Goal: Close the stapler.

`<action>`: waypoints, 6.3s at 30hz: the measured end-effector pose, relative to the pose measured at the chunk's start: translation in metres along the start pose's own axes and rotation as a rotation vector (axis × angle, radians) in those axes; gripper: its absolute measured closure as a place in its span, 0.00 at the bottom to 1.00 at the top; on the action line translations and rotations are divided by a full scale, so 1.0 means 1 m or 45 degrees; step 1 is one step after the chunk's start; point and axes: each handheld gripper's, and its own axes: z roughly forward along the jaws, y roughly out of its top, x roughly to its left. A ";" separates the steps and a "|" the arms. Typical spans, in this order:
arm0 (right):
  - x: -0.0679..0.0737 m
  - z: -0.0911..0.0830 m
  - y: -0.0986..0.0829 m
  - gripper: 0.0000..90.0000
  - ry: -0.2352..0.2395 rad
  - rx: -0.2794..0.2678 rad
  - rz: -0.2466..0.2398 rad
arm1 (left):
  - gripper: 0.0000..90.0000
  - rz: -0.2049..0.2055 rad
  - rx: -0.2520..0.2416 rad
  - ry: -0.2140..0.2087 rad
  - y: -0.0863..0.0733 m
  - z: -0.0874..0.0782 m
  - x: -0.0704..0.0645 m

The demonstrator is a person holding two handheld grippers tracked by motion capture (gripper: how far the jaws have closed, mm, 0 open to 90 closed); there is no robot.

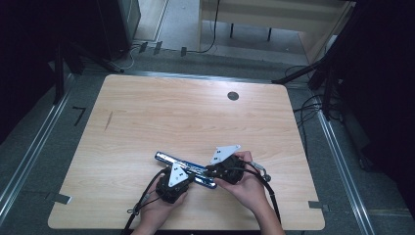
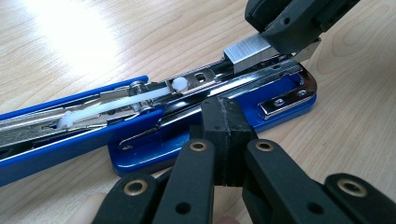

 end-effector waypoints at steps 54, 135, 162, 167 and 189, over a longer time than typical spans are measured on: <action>0.002 0.007 -0.001 0.88 -0.012 0.019 -0.025 | 1.00 0.004 0.001 0.001 0.000 0.000 0.000; 0.006 0.032 0.018 1.00 -0.022 -0.088 0.046 | 1.00 -0.005 0.003 -0.007 0.000 0.000 0.001; 0.003 0.020 0.003 1.00 -0.021 -0.061 0.062 | 1.00 -0.005 0.003 -0.007 0.000 0.000 0.001; 0.004 0.018 0.000 1.00 -0.026 -0.052 0.047 | 1.00 -0.006 0.001 -0.008 0.000 0.000 0.001; 0.002 0.012 -0.001 1.00 -0.053 -0.124 0.104 | 1.00 -0.049 0.002 -0.046 -0.001 -0.002 0.006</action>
